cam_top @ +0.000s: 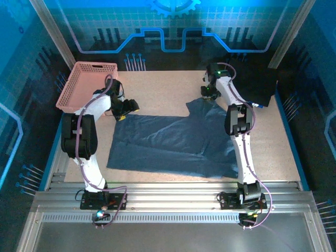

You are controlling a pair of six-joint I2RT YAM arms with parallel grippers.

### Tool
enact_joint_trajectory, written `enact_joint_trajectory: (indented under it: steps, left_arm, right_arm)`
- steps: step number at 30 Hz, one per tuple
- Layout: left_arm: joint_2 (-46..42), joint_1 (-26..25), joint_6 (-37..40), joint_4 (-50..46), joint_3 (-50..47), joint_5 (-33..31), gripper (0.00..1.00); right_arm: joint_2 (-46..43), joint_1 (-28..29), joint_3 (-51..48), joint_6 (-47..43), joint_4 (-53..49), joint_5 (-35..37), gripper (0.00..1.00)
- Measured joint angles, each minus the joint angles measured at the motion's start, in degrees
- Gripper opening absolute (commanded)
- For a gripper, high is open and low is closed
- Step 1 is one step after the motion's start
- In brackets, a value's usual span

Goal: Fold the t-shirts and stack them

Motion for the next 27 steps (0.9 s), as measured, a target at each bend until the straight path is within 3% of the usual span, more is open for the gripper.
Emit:
enact_joint_trajectory:
  steps: [8, 19, 27]
  left_arm:
    - [1.7, 1.0, 1.1, -1.0, 1.6, -4.3, 0.71]
    - [9.2, 1.0, 1.5, -3.5, 8.6, -14.7, 0.69]
    - [14.1, 1.0, 1.4, -4.0, 13.6, -17.6, 0.63]
  right_arm:
    - [-2.7, -0.8, -1.3, 2.3, 0.9, 0.9, 0.03]
    - [-7.8, 0.1, -5.8, 3.1, 2.1, 0.8, 0.03]
    - [-7.9, 1.9, -7.8, 3.1, 2.6, 0.8, 0.02]
